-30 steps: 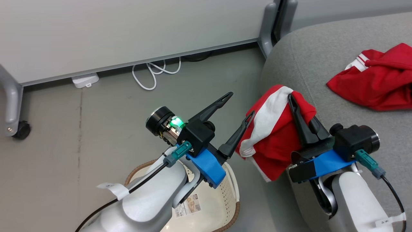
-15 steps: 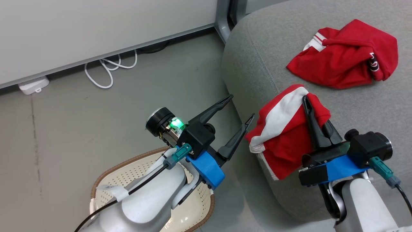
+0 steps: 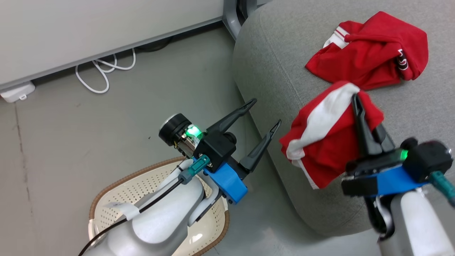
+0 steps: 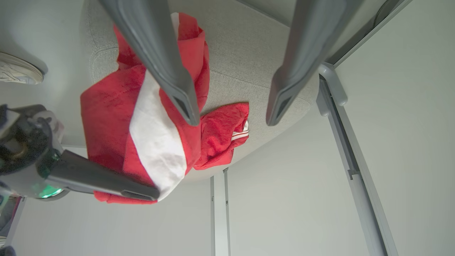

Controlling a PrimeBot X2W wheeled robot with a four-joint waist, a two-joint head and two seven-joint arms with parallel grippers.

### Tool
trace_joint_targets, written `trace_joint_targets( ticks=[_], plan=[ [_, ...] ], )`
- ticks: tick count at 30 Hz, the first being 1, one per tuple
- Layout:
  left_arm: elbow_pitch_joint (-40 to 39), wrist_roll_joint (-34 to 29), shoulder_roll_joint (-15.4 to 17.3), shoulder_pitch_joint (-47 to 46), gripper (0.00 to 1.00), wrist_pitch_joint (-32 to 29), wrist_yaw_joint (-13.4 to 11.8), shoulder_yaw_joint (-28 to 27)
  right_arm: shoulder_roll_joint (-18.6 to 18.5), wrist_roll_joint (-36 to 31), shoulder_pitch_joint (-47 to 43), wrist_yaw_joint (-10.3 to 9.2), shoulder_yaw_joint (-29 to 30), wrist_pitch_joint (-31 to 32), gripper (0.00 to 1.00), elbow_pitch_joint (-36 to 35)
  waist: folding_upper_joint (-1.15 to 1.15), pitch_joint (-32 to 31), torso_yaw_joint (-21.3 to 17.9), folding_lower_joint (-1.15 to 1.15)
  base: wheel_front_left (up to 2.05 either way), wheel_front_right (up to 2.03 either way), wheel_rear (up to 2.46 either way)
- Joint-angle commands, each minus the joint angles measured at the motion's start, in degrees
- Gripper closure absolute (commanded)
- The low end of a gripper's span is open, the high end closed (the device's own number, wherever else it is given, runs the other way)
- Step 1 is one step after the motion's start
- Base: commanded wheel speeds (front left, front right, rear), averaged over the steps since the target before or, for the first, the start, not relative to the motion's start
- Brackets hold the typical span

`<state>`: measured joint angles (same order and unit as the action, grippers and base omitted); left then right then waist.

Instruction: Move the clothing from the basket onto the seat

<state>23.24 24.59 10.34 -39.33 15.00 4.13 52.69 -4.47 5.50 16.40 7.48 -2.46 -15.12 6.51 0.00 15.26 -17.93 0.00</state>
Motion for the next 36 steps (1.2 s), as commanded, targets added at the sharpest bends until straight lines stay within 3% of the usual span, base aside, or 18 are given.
trace_joint_targets(
  ticks=[1, 9, 14, 21, 30, 36],
  plan=[
    [-0.2, -0.3, 0.4, -1.1, 0.0, 0.3, 0.1, -0.4, -0.5, -0.4, 1.9, 0.03, 0.3, 0.0, 1.0, -0.6, 0.0, 0.6, 0.1, 0.0, 0.0, 0.0, 0.0],
    [-0.6, -1.6, 1.0, -4.1, 0.0, -0.2, 0.3, 0.1, -4.1, 0.0, 15.0, 0.02, 5.0, 0.0, 1.0, -3.6, 0.0, 6.5, 1.4, 0.0, 0.0, 0.0, 0.0],
    [-1.6, -2.7, 1.6, -7.2, 0.0, -1.4, 0.6, 0.5, -6.8, 0.5, 25.3, 0.02, 11.2, 0.0, 1.0, -4.7, 0.0, 12.9, 2.7, 0.0, 0.0, 0.0, 0.0],
    [-2.9, -4.0, 2.8, -10.8, 0.0, -2.9, 0.8, 0.8, -13.8, 0.6, 37.7, 0.02, 18.8, 0.0, 1.0, -3.0, 0.0, 20.8, 3.7, 0.0, 0.0, 0.0, 0.0],
    [-4.2, -5.0, 4.0, -12.5, 0.0, -3.6, 0.3, 1.1, -23.7, 1.9, 42.4, 0.02, 25.3, 0.0, 1.0, 4.6, 0.0, 26.0, 3.9, 0.0, 0.0, 0.0, 0.0],
    [-4.5, -4.8, 4.3, -12.9, 0.0, -3.8, 0.2, 1.4, -24.6, 2.1, 39.4, 0.02, 26.5, 0.0, 1.0, 14.2, 0.0, 26.8, 4.0, 0.0, 0.0, 0.0, 0.0]
  ],
)
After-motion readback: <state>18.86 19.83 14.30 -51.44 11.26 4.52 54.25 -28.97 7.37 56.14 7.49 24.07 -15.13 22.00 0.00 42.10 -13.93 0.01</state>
